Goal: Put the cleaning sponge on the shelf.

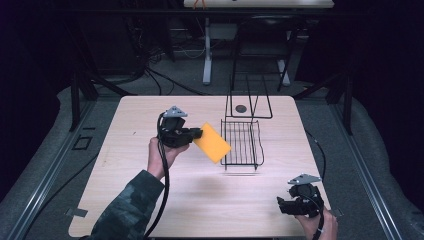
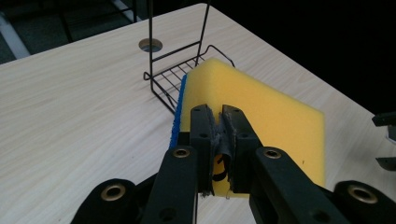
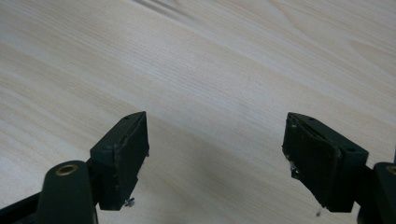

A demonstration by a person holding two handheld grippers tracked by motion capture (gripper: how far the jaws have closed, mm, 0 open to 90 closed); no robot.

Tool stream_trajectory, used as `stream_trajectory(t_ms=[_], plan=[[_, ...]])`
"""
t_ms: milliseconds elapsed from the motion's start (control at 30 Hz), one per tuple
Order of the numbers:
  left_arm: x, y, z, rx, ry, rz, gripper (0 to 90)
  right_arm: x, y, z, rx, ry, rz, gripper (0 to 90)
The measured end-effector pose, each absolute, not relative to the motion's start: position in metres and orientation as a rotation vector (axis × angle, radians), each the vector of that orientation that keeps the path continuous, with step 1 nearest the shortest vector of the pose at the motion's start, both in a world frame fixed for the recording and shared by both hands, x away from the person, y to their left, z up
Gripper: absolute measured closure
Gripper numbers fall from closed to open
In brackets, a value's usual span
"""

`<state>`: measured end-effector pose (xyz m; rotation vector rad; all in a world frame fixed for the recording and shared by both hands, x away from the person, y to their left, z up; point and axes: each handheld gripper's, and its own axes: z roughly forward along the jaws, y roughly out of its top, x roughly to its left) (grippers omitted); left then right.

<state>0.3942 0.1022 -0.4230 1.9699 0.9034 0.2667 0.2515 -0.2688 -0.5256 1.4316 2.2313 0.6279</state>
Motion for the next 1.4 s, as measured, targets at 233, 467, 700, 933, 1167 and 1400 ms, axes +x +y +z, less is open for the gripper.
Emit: stream_trajectory(t_ms=[233,467,700,933,1167,1400], plan=[[0.403,0.085,-0.432,1.928,0.946,0.251,83.5,0.252,-0.270,-0.526,1.424,2.236,0.631,22.3],[0.409,0.072,-0.443,1.915,0.982,0.251,83.5,0.251,-0.269,-0.525,1.418,2.243,0.629,22.3],[0.416,0.060,-0.456,1.878,1.031,0.244,83.4,0.251,-0.268,-0.526,1.417,2.248,0.632,22.3],[0.418,0.044,-0.469,1.858,1.068,0.234,83.3,0.251,-0.268,-0.525,1.405,2.247,0.630,22.1],[0.424,0.036,-0.479,1.826,1.128,0.213,83.2,0.251,-0.266,-0.527,1.399,2.255,0.635,22.1],[0.427,0.023,-0.492,1.817,1.170,0.194,83.1,0.251,-0.268,-0.525,1.402,2.255,0.637,21.4]])
